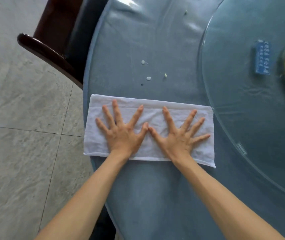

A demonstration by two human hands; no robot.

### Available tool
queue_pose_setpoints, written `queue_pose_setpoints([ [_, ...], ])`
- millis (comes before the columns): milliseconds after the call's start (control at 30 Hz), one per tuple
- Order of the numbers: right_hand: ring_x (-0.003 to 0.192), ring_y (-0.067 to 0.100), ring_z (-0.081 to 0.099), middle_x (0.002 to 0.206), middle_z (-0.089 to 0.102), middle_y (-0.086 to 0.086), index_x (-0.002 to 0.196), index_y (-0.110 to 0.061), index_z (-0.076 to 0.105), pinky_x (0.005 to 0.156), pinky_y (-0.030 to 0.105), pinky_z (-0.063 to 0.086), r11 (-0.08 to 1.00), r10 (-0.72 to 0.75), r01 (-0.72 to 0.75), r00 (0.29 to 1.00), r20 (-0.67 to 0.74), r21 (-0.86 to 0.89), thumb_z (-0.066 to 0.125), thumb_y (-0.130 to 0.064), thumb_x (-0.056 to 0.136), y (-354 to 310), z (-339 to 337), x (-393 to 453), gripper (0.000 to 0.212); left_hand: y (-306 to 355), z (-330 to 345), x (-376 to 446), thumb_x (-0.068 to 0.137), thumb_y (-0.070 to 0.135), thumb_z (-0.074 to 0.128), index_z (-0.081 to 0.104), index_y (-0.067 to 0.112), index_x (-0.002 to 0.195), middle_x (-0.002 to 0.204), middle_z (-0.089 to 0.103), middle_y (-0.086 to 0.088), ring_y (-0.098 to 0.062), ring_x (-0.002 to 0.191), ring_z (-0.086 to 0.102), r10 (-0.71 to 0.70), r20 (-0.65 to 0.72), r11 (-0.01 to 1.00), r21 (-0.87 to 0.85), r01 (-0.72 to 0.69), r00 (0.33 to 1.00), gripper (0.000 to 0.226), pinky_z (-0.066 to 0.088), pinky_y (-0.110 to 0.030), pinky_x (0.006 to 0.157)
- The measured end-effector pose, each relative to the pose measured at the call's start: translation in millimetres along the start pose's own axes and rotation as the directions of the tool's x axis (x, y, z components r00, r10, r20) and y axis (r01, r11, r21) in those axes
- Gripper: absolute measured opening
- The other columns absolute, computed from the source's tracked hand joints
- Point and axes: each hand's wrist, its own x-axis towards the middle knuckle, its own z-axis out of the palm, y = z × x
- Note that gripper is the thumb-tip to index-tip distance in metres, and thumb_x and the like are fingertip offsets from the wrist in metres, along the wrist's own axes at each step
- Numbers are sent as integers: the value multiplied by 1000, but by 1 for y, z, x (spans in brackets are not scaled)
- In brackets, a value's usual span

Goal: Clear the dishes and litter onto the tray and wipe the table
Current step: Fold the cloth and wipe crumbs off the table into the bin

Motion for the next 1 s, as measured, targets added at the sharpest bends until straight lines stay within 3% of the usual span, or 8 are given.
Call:
queue_pose_setpoints([
  [367, 150, 54, -26, 168, -26, 21, 144, -77, -7, 104, 87, -10, 985, 168, -167, 986, -18, 34, 24, -104, 68, -104, -17, 152, 86, -10, -26, 209, 85, 84, 18, 7, 69, 147, 168, -12, -18, -48, 151, -17, 153, 71, 988, -13, -152, 986, 65, -6, -72, 114],
  [667, 150, 53, -26, 168, -26, 20, 145, -76, -6, 106, 86, -9, 968, 250, -249, 968, -32, 27, 19, -105, 66, -130, -32, 210, 88, 2, -29, 286, 86, 84, 17, 5, 69, 147, 168, -14, -18, -48, 150, -21, 245, 84, 969, -43, -242, 966, 64, -12, -72, 113],
  [1000, 150, 53, -27, 168, -27, 19, 146, -76, -2, 105, 86, -12, 933, 356, -352, 933, -54, 80, 22, -105, 67, -158, -52, 334, 88, 42, -30, 428, 85, 85, 17, 7, 70, 146, 168, -14, -18, -47, 150, -23, 367, 101, 930, -52, -364, 925, 64, -14, -71, 113],
])
